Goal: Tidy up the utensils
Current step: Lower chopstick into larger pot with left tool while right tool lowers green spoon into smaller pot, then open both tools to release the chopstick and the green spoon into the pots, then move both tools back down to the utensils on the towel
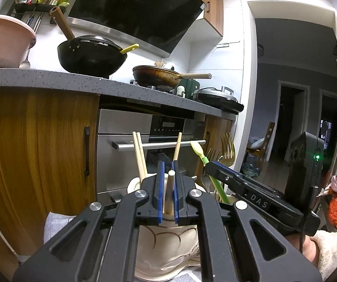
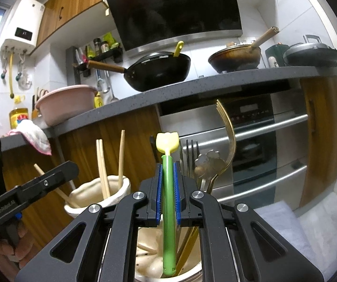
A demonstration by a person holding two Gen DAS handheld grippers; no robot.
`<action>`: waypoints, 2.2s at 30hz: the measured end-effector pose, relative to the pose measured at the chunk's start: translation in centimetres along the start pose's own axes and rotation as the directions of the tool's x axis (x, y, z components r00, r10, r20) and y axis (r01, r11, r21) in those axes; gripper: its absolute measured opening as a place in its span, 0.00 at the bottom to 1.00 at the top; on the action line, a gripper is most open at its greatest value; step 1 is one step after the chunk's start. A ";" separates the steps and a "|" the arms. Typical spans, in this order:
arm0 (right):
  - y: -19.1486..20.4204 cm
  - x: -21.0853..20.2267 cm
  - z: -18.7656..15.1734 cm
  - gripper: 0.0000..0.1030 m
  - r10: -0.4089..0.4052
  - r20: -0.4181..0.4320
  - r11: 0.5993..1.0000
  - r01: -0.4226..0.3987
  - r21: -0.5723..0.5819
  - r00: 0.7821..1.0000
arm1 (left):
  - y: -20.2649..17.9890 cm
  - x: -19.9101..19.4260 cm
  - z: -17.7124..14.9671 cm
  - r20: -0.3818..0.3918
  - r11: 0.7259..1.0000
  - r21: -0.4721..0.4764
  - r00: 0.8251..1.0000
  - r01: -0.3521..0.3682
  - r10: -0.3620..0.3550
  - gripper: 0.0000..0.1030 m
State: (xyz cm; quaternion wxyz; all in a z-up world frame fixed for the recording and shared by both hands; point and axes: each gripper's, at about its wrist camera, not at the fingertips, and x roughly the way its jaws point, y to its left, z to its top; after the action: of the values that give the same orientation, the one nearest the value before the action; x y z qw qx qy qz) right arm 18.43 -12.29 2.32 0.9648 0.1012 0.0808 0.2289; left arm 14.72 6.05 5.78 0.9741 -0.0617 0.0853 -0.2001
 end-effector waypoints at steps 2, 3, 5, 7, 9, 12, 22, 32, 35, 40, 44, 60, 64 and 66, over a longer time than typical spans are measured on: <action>0.2 -0.1 -0.1 0.10 -0.002 -0.007 1.000 0.002 -0.010 1.000 | -0.1 -0.1 0.0 -0.001 1.000 0.005 1.000 0.002 -0.002 0.06; 0.2 -0.3 -0.1 0.10 -0.005 -0.008 1.000 0.005 -0.017 1.000 | -0.1 -0.2 -0.1 -0.001 1.000 0.006 1.000 0.003 -0.003 0.06; 0.4 -0.8 -0.2 0.10 -0.008 -0.013 0.999 0.008 -0.032 1.000 | -0.1 -0.4 -0.1 0.001 1.000 0.009 1.000 0.003 -0.003 0.06; 0.6 -1.3 -0.2 0.10 -0.007 -0.011 0.999 0.006 -0.040 1.000 | -0.1 -0.6 0.0 0.003 1.000 0.009 1.000 0.002 -0.002 0.06; 0.6 -1.9 -0.1 0.10 -0.005 -0.005 0.999 0.005 -0.044 1.000 | 0.0 -0.7 0.1 0.003 1.000 0.006 1.000 0.003 -0.003 0.06; 0.5 -2.5 0.0 0.10 -0.010 -0.005 0.999 0.010 -0.052 1.000 | 0.2 -0.9 0.0 -0.002 1.000 0.001 1.000 0.003 -0.003 0.06; -0.4 -4.6 -0.4 0.10 -0.033 -0.046 0.999 0.032 -0.024 0.998 | 0.3 -2.0 -0.6 -0.029 1.000 0.005 0.999 -0.026 0.026 0.07; -0.8 -4.6 -1.3 0.10 -0.065 -0.118 0.998 0.064 -0.010 0.991 | 0.2 -2.5 -1.0 -0.032 0.997 0.032 0.997 -0.068 0.069 0.21; -1.0 -4.4 -1.4 0.10 -0.074 -0.132 0.997 0.074 -0.006 0.988 | 0.3 -2.4 -1.0 -0.034 0.997 0.029 0.997 -0.070 0.071 0.23; -1.3 -4.3 -1.5 0.10 -0.087 -0.145 0.996 0.088 0.000 0.986 | 0.4 -2.3 -1.0 -0.037 0.997 0.029 0.996 -0.075 0.076 0.23; -1.3 -4.3 -1.5 0.17 -0.086 -0.141 0.996 0.086 -0.001 0.986 | 0.3 -2.5 -1.1 -0.036 0.996 0.034 0.996 -0.079 0.080 0.25; -2.0 -8.6 -0.8 0.72 -0.094 -0.080 0.993 0.099 0.064 0.992 | 0.3 -5.1 -1.7 -0.002 0.985 0.035 0.986 -0.167 0.167 0.81; -2.3 -10.3 -1.1 0.79 -0.115 -0.082 0.990 0.121 0.067 0.990 | -0.2 -5.9 -2.5 -0.013 0.983 0.043 0.984 -0.176 0.177 0.88; -2.4 -11.0 -1.4 0.83 -0.133 -0.088 0.988 0.139 0.066 0.987 | -0.6 -6.3 -3.0 -0.026 0.981 0.053 0.982 -0.184 0.186 0.92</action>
State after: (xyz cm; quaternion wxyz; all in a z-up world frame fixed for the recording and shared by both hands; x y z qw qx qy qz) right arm 9.47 -19.20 1.63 0.9697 0.1204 0.1360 0.1635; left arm 8.28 7.80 3.86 0.9883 -0.0260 0.1008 -0.1117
